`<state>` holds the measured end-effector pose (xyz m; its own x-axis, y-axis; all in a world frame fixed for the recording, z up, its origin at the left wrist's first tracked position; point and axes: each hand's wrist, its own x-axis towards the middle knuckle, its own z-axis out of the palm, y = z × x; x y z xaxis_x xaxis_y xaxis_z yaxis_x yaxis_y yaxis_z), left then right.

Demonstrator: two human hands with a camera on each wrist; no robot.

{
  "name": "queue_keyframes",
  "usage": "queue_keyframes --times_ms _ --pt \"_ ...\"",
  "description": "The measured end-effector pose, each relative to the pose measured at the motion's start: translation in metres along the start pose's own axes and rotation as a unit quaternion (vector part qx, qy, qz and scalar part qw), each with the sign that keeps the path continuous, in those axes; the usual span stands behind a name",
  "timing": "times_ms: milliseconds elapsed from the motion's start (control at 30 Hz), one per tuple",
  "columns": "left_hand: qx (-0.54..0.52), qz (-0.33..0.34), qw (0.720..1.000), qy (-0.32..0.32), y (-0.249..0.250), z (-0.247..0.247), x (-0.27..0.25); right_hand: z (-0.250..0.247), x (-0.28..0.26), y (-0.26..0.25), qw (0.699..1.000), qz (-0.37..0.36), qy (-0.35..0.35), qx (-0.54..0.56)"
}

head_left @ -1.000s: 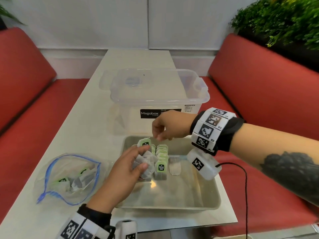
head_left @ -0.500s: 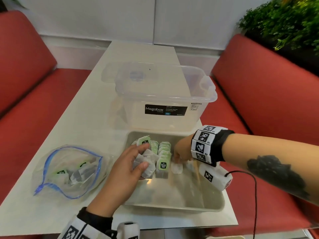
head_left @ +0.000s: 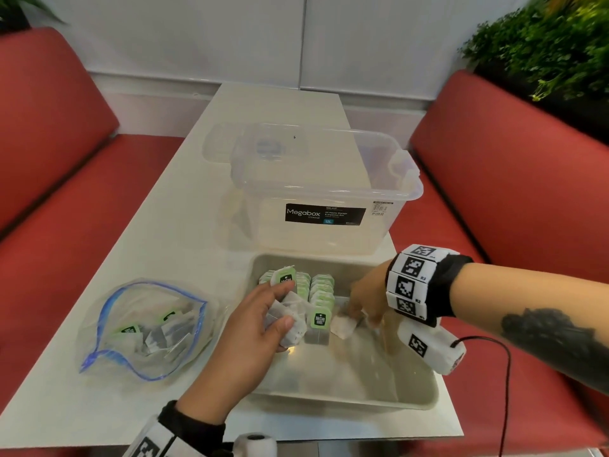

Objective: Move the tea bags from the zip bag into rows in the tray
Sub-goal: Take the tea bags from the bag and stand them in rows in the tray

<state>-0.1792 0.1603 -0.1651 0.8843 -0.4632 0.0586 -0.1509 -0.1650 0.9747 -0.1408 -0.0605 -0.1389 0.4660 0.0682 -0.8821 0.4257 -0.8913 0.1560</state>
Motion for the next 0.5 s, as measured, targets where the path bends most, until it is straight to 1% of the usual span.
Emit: queue_keyframes --times_ms 67,167,233,267,300,333,367,400,433,500 --pt "-0.013 -0.02 1.0 0.009 0.003 0.001 -0.001 0.001 -0.018 -0.001 0.999 0.018 0.033 0.008" --pt "-0.039 -0.057 0.997 0.043 0.006 0.001 0.0 0.001 -0.062 -0.001 0.991 0.034 0.105 0.07" --pt "-0.071 -0.085 0.991 0.07 0.008 0.001 0.002 -0.003 -0.101 -0.005 0.978 0.045 0.18 0.096" --pt "-0.088 -0.1 0.988 0.078 0.011 0.002 0.003 -0.004 -0.118 -0.011 0.969 0.051 0.224 0.089" --pt "-0.109 -0.114 0.984 0.081 0.013 0.003 0.005 -0.002 -0.131 -0.02 0.957 0.062 0.272 0.074" --pt "-0.135 -0.128 0.979 0.079 0.017 0.005 0.007 0.001 -0.138 -0.032 0.939 0.077 0.331 0.05" --pt "-0.171 -0.142 0.972 0.076 0.021 0.007 0.009 0.004 -0.137 -0.046 0.914 0.096 0.394 0.014" --pt "-0.211 -0.157 0.962 0.074 0.025 0.009 0.011 0.009 -0.133 -0.061 0.892 0.119 0.435 -0.012" --pt "-0.249 -0.167 0.951 0.07 0.03 0.011 0.012 0.014 -0.126 -0.074 0.873 0.143 0.465 -0.026" --pt "-0.302 -0.174 0.935 0.064 0.038 0.012 0.014 0.025 -0.111 -0.096 0.853 0.146 0.5 -0.037"
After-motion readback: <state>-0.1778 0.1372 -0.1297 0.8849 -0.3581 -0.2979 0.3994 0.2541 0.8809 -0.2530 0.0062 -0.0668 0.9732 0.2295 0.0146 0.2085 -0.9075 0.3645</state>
